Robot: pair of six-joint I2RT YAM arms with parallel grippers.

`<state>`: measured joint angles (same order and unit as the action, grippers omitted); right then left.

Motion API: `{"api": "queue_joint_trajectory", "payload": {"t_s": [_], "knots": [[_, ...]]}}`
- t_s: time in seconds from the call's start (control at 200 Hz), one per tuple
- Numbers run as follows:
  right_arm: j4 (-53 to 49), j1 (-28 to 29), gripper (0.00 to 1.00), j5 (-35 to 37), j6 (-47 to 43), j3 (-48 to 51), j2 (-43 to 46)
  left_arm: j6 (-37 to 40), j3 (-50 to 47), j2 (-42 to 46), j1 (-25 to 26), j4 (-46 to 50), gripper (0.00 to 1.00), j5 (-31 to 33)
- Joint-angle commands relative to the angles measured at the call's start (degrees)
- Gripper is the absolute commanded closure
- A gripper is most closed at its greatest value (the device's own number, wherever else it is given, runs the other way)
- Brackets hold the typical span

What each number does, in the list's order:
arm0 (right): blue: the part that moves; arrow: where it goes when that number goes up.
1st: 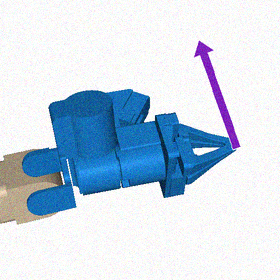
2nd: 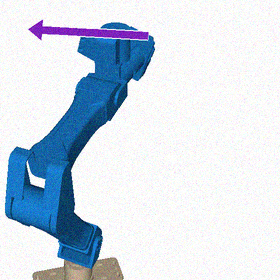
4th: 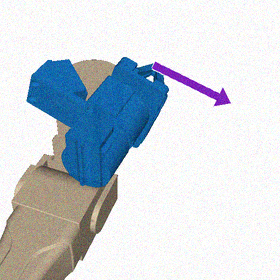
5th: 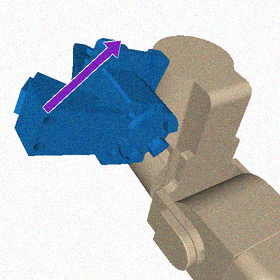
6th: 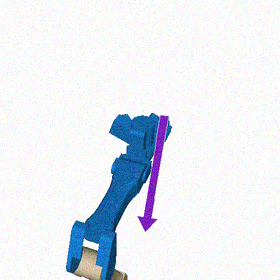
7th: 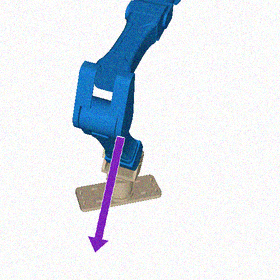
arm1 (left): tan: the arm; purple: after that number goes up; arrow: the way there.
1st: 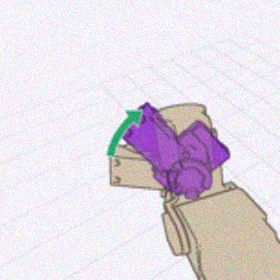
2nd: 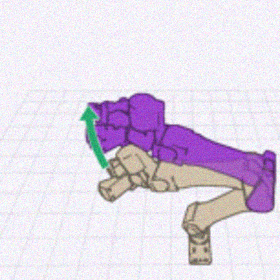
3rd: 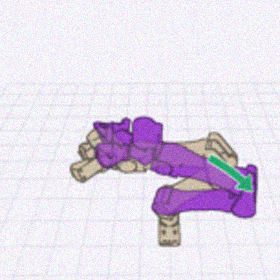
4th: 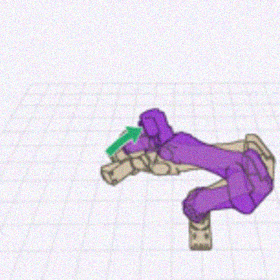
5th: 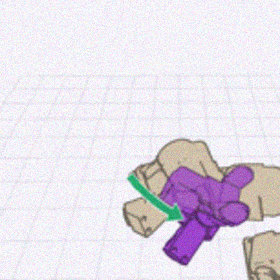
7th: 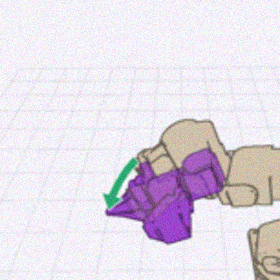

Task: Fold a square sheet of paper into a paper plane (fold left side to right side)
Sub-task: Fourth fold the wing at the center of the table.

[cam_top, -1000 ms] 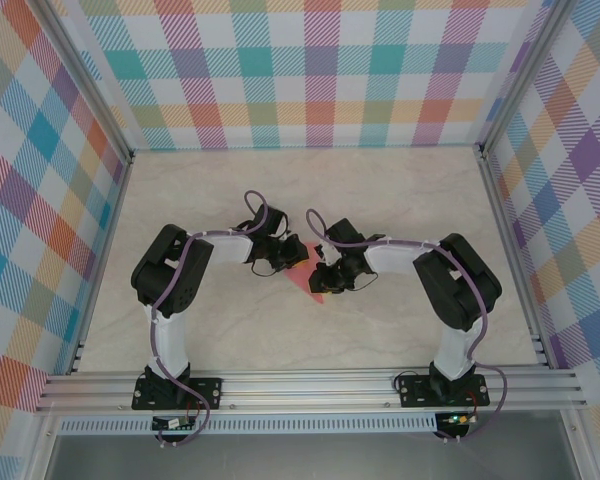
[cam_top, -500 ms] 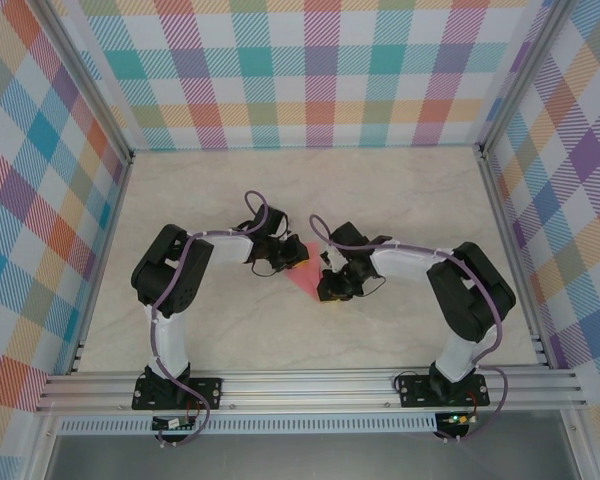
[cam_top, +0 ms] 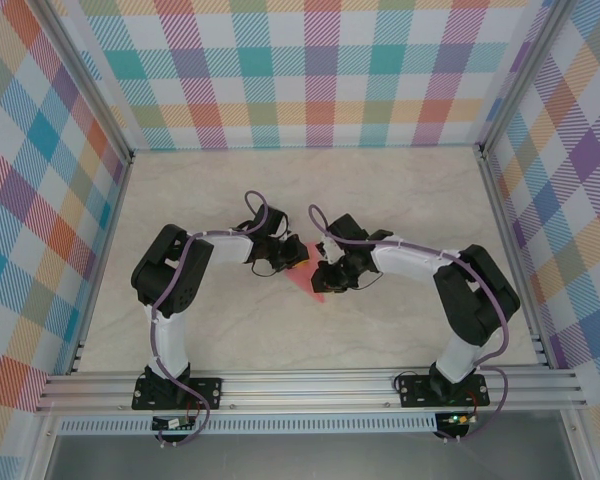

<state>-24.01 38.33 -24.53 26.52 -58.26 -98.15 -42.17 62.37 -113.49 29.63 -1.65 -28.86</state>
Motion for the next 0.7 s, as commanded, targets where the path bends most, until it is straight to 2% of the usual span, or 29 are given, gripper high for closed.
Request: {"api": "queue_joint_trajectory", "payload": {"t_s": [0.0, 0.18, 0.695], "knots": [[5.1, 0.3, 0.83, -6.4, 2.9, -0.9, -2.9, 1.1, -1.6, -1.6, 0.7, 4.1, 0.89, 2.8], [8.8, -0.6, 0.83, -7.4, 5.3, -0.4, -5.8, 1.2, -1.6, -1.6, 0.7, 4.3, 0.89, 2.7], [4.8, -1.6, 0.83, -4.6, 3.5, 1.4, -9.2, 1.3, -1.4, -1.6, 0.7, 4.6, 0.9, 2.9]]}}
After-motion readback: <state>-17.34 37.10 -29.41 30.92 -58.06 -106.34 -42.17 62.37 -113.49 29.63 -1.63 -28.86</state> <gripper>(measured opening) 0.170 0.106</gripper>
